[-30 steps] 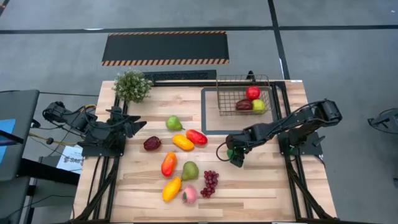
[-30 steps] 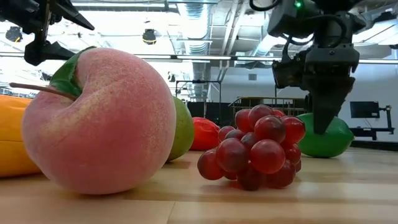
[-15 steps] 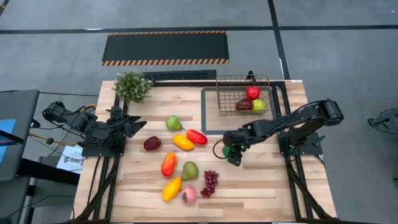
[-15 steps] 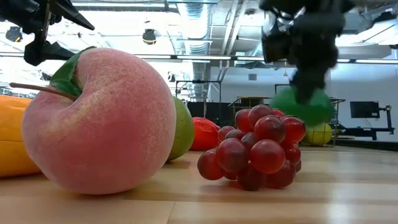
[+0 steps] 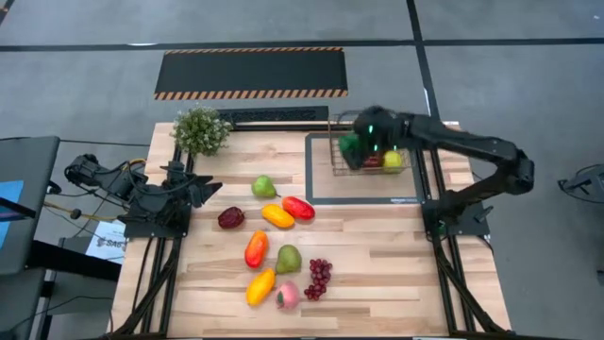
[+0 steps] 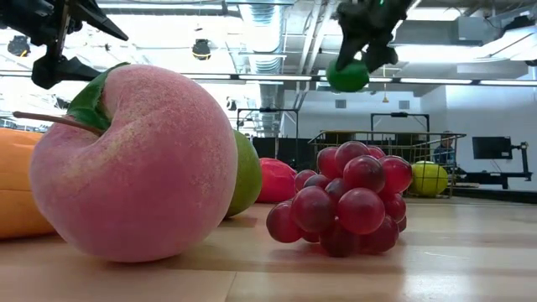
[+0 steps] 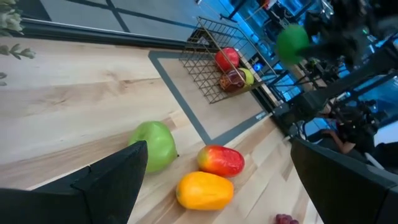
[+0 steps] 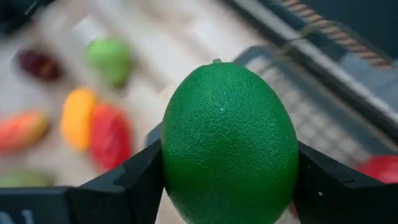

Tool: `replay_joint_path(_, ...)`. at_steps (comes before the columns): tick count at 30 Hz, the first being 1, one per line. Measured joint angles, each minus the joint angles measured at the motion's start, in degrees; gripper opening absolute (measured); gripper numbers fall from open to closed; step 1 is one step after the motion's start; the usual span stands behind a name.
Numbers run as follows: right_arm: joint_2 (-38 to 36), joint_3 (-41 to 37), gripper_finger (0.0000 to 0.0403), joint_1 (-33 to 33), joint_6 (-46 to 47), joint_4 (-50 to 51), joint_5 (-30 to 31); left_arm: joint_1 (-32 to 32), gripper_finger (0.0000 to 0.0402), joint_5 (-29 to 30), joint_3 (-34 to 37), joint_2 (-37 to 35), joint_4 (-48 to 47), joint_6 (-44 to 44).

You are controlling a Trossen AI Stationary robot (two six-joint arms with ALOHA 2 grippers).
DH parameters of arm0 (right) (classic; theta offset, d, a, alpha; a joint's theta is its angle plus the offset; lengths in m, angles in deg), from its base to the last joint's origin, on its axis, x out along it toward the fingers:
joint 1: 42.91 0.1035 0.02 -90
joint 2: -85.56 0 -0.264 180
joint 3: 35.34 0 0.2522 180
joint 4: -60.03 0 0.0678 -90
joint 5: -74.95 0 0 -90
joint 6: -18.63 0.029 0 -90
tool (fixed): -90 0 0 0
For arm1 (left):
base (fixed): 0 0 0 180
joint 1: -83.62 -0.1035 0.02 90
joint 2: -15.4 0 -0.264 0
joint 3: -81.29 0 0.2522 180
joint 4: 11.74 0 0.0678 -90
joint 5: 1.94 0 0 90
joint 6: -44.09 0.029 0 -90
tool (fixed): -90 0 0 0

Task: Build produce basket
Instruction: Put the lime into the gold wire basket

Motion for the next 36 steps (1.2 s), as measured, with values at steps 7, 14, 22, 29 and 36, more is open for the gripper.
replay_joint_path(7, 6.08, 0.06, 0.0285, -9.77, -18.3, 0.61, -2.82, 0.0, 0.0385, 0.07, 0.0, 0.0, 0.01, -0.3)
replay_joint_path(14, 14.36, 0.06, 0.0286, -15.5, -36.27, 0.22, -12.19, 0.0, 0.0385, 0.07, 0.0, 0.0, 0.01, -0.36)
replay_joint_path(22, 22.27, 0.04, 0.0286, -16.14, -43.24, -0.1, -15.89, 0.0, 0.0385, 0.58, 0.0, 0.0, -0.05, -1.42)
replay_joint_path(29, 25.27, 0.04, 0.0286, -16.53, -45.87, 0.9, -19.27, 0.0, 0.0385, 1.75, 0.0, 0.0, -0.49, -1.81)
replay_joint_path(36, 25.18, -2.24, 0.0286, -16.15, -50.74, 0.81, -19.67, 0.0, 0.0385, 2.09, 0.0, -0.02, -1.5, -3.2)
